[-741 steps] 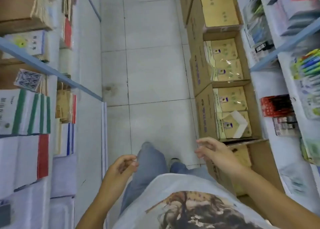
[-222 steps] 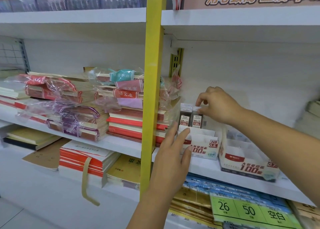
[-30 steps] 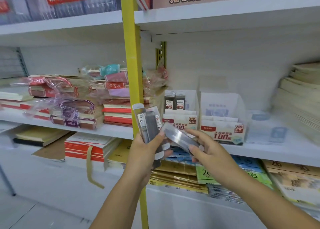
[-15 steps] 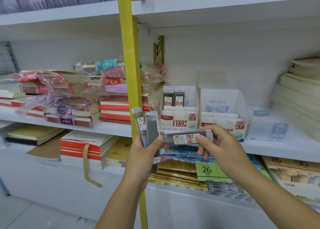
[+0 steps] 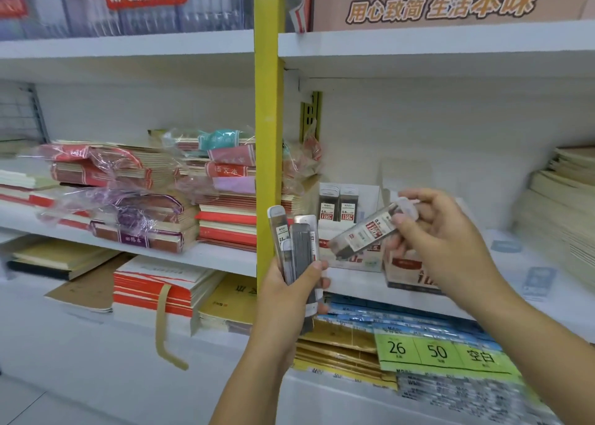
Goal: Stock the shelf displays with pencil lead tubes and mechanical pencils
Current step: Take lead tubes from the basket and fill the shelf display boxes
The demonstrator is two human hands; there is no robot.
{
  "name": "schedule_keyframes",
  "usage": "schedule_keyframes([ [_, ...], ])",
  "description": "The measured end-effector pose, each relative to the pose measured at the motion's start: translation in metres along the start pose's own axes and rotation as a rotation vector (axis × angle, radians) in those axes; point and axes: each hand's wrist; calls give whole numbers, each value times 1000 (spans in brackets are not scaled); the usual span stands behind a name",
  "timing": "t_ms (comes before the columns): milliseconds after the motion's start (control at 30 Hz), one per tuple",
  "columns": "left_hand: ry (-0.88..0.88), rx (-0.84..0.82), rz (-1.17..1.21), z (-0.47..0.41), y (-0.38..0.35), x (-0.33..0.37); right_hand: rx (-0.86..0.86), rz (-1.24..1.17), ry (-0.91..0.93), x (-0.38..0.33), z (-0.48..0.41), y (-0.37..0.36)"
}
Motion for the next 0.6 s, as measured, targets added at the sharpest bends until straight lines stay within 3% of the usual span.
schedule_keyframes([
  [133,-33,46,49,-10,-1,4,61,472,158,-16,-60,18],
  [300,-57,43,87,-20,2,0,-156,794,193,-4,-110,8],
  [433,-27,11,77,-25,4,-4,-295,865,131,11,-129,3],
  [600,23,-28,46,-25,8,-8,-326,923,64,30,-140,-2],
])
Point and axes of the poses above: each hand's wrist, its own z-axis away from the middle knuckle, its own y-axis out of the back of the hand, x = y × z, and after that the axes turned 10 degrees about -x, right-handed
